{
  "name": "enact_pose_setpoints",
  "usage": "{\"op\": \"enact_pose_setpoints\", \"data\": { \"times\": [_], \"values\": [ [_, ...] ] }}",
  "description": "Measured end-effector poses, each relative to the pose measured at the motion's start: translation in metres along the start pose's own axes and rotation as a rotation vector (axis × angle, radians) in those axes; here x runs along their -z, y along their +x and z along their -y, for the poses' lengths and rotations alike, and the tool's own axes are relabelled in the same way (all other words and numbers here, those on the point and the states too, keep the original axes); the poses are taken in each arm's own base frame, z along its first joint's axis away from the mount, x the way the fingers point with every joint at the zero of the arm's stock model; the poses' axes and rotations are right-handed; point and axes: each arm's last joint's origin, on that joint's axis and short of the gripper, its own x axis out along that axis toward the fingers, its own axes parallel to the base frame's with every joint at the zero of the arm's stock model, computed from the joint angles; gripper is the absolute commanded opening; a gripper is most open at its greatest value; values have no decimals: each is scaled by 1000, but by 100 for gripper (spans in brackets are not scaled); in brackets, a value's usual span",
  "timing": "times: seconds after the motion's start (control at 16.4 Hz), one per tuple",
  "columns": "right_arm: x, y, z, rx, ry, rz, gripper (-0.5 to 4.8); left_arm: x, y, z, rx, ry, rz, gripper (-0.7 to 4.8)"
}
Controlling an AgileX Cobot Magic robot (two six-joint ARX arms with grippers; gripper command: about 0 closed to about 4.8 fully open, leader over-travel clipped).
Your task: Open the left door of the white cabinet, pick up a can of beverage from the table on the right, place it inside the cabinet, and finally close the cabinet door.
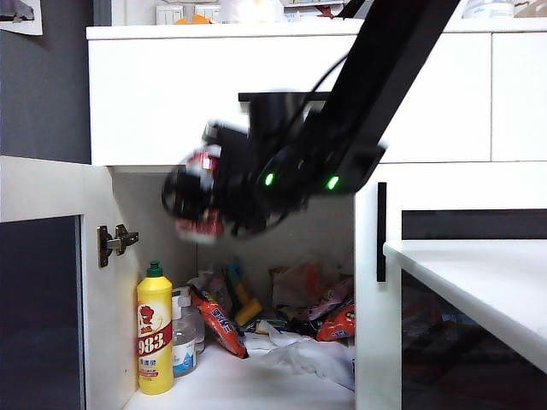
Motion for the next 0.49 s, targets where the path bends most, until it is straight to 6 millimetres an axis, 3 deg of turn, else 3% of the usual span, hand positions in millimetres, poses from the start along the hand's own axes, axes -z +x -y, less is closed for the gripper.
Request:
{"op": "enact_pose_setpoints", "data": {
  "times": [0.18, 0.49],
  "values": [
    [21, 23, 2, 22, 94, -44, 176, -3, -6, -1, -14, -6, 36, 479],
    [20, 62, 8, 83, 175, 72, 176, -6, -23, -5, -53, -13, 77, 479]
  ]
}}
